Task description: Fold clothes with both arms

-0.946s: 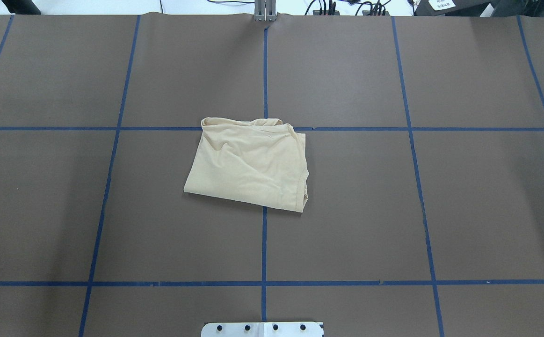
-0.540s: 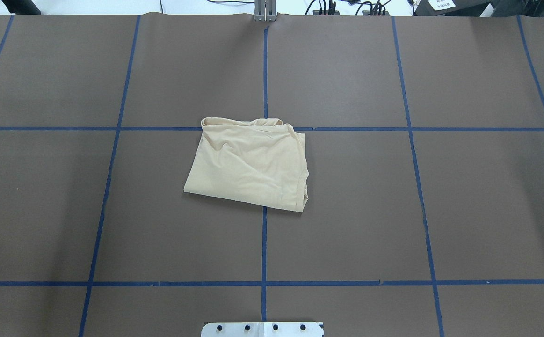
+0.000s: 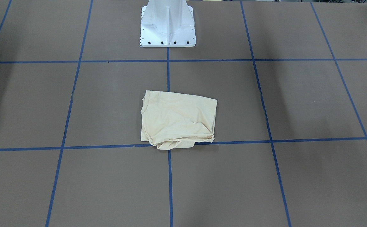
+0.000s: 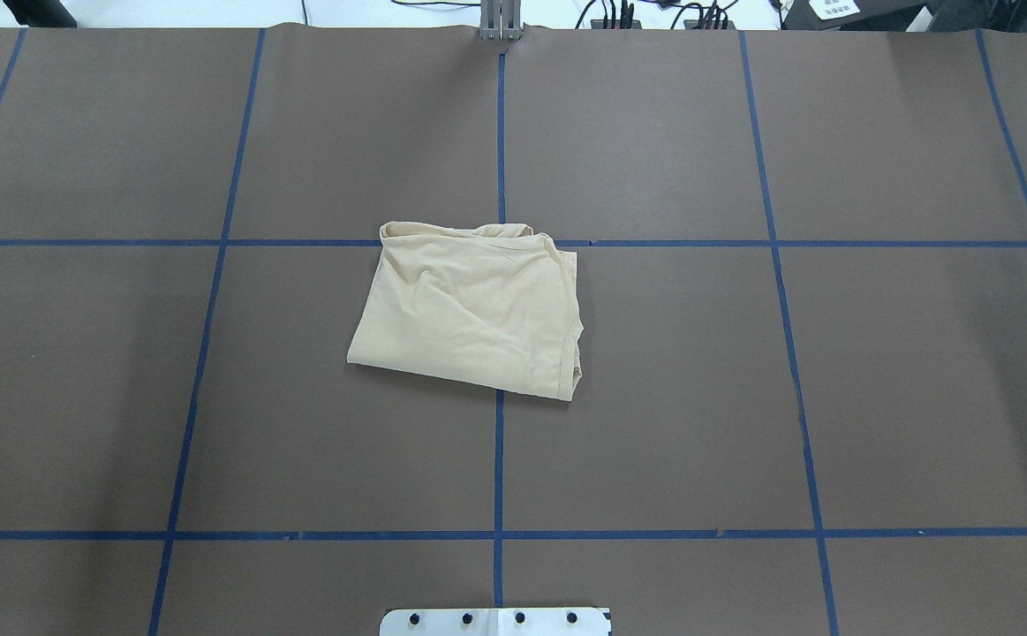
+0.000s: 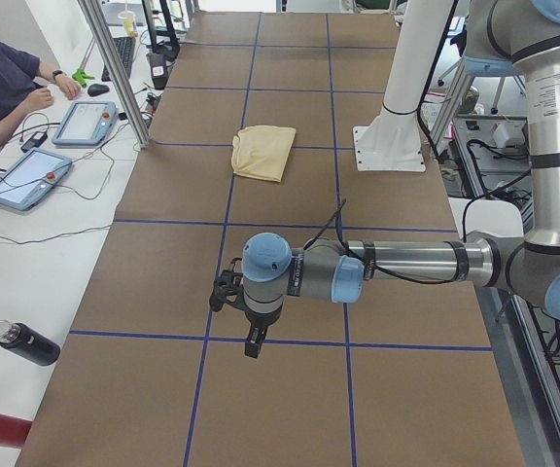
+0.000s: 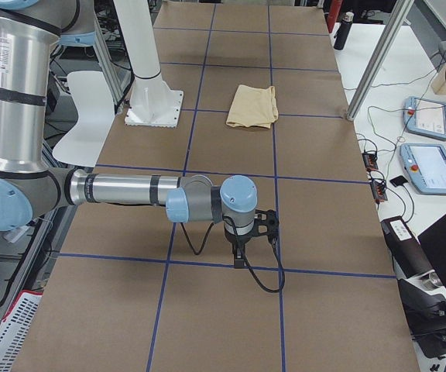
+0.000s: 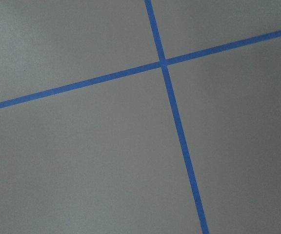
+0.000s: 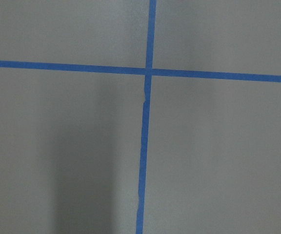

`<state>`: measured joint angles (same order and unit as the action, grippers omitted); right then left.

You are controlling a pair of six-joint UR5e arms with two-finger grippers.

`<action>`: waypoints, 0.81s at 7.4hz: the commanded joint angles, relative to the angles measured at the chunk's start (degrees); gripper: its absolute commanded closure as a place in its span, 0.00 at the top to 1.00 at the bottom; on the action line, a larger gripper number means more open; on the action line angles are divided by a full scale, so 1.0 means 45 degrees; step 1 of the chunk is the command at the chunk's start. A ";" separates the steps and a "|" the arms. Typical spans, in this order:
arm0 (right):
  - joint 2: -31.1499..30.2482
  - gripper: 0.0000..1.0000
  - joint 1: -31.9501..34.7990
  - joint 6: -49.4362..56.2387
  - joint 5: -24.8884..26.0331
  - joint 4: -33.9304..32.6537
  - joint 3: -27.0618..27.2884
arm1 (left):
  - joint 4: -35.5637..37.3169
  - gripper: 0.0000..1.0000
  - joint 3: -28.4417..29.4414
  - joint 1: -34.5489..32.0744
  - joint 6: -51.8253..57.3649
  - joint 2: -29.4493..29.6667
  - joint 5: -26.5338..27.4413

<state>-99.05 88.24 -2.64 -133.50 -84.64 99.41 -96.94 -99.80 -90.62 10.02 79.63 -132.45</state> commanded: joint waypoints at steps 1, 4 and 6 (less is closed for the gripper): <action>0.0000 1.00 0.0000 0.0000 -0.0001 0.0000 0.0000 | 0.0000 1.00 0.0009 0.0000 0.0000 0.0000 0.0000; 0.0000 1.00 0.0000 0.0000 -0.0001 0.0156 0.0000 | 0.0000 1.00 0.0009 0.0000 0.0000 0.0019 0.0000; 0.0000 1.00 0.0000 0.0000 -0.0001 0.0156 0.0000 | 0.0000 1.00 0.0009 0.0001 0.0000 0.0019 0.0000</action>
